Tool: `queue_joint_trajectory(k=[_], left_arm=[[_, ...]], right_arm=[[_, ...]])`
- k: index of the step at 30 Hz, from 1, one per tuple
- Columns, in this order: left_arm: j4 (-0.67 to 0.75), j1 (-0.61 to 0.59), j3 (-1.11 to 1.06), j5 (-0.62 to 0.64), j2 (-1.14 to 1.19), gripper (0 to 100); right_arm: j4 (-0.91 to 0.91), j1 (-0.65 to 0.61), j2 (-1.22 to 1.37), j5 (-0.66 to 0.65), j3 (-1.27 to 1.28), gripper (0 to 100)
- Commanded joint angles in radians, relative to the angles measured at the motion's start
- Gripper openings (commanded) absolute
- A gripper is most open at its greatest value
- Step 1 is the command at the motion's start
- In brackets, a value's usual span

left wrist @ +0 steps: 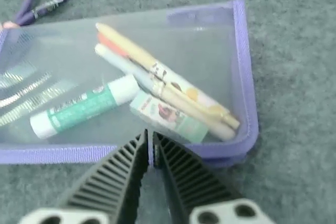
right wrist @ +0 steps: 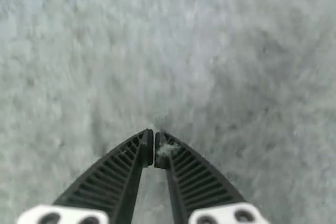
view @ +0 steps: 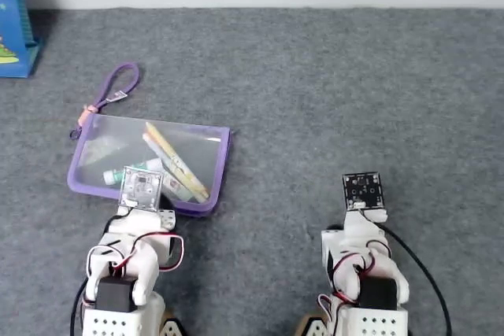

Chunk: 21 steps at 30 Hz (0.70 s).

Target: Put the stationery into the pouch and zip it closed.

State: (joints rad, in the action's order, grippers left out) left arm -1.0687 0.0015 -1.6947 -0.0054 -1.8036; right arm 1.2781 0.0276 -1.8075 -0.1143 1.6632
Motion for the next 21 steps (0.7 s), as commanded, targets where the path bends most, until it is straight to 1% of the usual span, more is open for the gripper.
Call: queue_joint_trajectory(k=[1, 5, 11, 21], left_arm=[[-0.061, -0.002, 0.01, 0.003, -0.012, 1], [-0.161, -0.002, 0.01, 0.003, -0.012, 1], [-0.189, 0.002, 0.012, 0.008, -0.012, 1], [-0.19, -0.002, 0.012, 0.006, -0.012, 1]], right_arm=[[0.031, 0.008, -0.005, 0.003, 0.02, 0.9], [0.031, 0.008, -0.005, 0.003, 0.02, 0.9], [0.031, 0.008, -0.005, 0.002, 0.02, 0.9], [0.031, 0.005, -0.005, 0.002, 0.02, 0.9]])
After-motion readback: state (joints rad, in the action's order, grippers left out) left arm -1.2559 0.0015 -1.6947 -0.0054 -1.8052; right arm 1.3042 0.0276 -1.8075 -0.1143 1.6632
